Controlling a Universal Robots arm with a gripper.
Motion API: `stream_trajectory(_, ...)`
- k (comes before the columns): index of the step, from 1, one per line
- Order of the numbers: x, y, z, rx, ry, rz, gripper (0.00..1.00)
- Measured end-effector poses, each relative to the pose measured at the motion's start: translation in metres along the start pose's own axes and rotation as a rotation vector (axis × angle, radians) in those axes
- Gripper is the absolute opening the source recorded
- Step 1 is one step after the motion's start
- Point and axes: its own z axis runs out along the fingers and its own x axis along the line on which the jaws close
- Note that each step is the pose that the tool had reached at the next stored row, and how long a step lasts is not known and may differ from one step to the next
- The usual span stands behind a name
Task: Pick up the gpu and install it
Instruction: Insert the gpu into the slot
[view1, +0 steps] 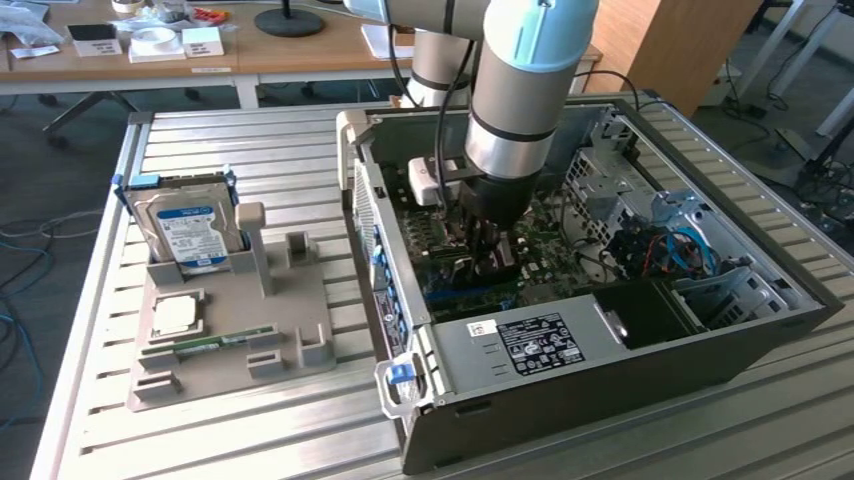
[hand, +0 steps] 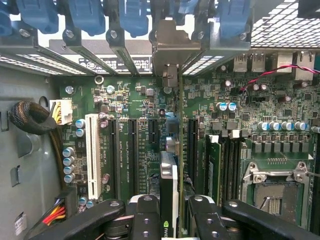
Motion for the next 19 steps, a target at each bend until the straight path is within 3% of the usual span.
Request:
stream_trajectory(13, 0.0003, 0.0011, 0.0010, 0.0010, -0.0022, 0.000, 0.27)
stream_trajectory(19, 0.0004, 0.0013, 0.0008, 0.0014, -0.0061, 0.000, 0.27)
